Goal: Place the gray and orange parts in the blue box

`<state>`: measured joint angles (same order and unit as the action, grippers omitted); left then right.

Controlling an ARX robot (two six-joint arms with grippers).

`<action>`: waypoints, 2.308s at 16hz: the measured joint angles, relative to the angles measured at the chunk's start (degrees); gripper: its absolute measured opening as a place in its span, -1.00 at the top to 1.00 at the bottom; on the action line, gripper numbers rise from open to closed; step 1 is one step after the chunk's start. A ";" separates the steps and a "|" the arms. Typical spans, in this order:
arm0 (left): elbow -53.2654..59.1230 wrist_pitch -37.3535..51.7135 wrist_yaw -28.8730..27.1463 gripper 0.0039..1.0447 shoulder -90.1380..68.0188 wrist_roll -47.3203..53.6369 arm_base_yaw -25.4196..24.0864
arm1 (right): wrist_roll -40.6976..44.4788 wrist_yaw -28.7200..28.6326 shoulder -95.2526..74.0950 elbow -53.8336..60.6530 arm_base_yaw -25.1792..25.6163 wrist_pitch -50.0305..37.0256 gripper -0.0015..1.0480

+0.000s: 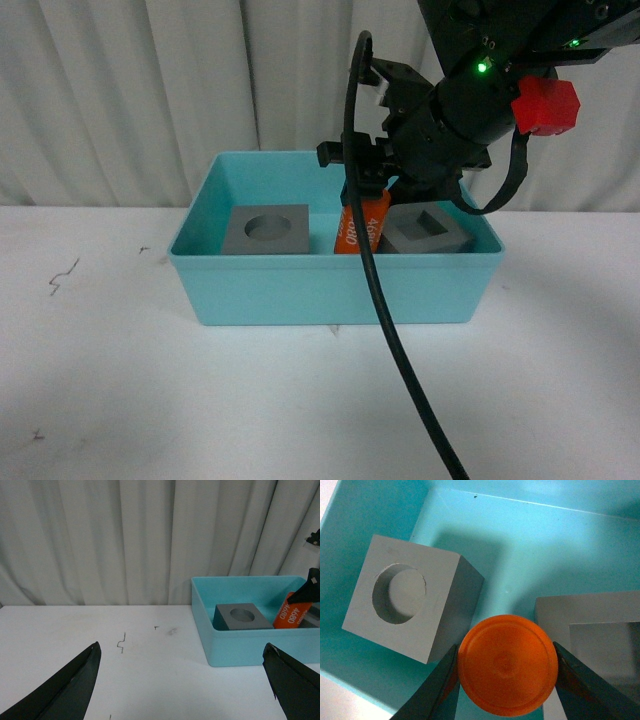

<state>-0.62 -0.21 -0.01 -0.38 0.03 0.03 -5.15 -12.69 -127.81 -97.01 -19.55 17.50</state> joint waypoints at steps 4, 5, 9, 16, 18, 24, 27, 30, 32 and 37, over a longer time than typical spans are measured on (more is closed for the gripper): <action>0.02 0.00 0.00 -0.88 0.00 0.00 0.02 | 0.92 0.70 -0.02 -0.04 -0.33 -0.57 -0.75; 0.02 0.00 0.00 -0.88 0.00 0.00 0.00 | 0.87 0.68 -0.02 -0.04 -0.31 -0.72 -0.92; 0.00 0.00 0.00 -0.88 0.00 0.00 0.02 | -0.24 0.42 3.34 0.52 0.48 -4.74 -0.87; 0.00 -0.02 -0.04 -0.88 0.00 -0.02 0.02 | 4.00 28.09 31.71 37.99 0.87 -54.21 -0.21; 0.00 -0.02 0.00 -0.88 0.00 0.00 0.02 | 4.46 27.96 41.81 51.23 5.22 -63.23 0.21; 0.00 0.00 0.00 -0.88 0.00 0.00 0.02 | 5.03 21.24 57.86 77.48 11.85 -68.94 0.96; 0.00 0.00 -0.02 -0.88 0.00 0.00 0.02 | 5.03 18.53 63.65 84.11 13.42 -67.73 0.96; 0.00 0.00 0.00 -0.88 0.00 0.00 0.02 | 5.03 15.61 72.59 89.33 16.46 -64.37 0.96; 0.00 0.00 -0.04 -0.88 0.00 0.00 0.02 | 5.03 13.14 77.85 91.47 19.91 -61.42 0.97; 0.00 0.02 0.00 -0.88 0.00 0.00 0.02 | 5.03 12.87 88.98 96.30 19.87 -55.34 0.97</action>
<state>-0.62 -0.19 -0.01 -0.38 0.03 0.05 -0.12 0.19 -38.83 -0.71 0.32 -37.85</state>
